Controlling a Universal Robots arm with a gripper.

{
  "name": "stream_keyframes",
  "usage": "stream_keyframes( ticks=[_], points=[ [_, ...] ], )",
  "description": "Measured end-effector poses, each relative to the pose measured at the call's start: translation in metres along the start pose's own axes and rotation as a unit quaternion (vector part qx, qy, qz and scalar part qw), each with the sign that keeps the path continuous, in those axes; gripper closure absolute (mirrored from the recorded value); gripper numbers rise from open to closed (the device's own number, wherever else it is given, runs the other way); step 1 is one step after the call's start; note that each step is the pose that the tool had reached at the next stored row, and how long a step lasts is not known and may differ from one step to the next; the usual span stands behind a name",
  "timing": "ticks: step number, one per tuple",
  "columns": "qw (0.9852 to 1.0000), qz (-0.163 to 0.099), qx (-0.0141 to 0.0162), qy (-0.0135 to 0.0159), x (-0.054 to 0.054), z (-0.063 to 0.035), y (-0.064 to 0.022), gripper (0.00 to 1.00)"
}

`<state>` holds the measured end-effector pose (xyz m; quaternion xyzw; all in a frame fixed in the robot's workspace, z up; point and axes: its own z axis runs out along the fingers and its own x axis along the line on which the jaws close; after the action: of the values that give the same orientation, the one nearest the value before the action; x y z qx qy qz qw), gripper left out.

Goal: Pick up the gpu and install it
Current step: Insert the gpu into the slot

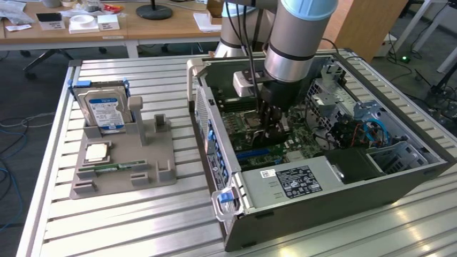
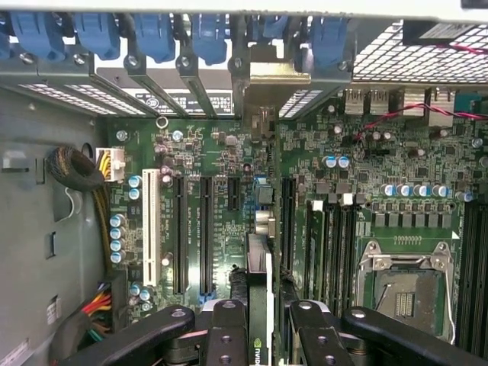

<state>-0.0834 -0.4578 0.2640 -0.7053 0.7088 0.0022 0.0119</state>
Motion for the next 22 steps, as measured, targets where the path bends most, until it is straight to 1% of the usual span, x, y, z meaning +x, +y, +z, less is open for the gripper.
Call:
stream_keyframes(
  ticks=[10,22],
  points=[
    [1.0000,0.000,0.0000,0.0000,0.0000,0.0017,0.0038,0.74],
    [1.0000,0.000,0.0000,0.0000,0.0002,0.0081,0.0064,0.74]
  ],
)
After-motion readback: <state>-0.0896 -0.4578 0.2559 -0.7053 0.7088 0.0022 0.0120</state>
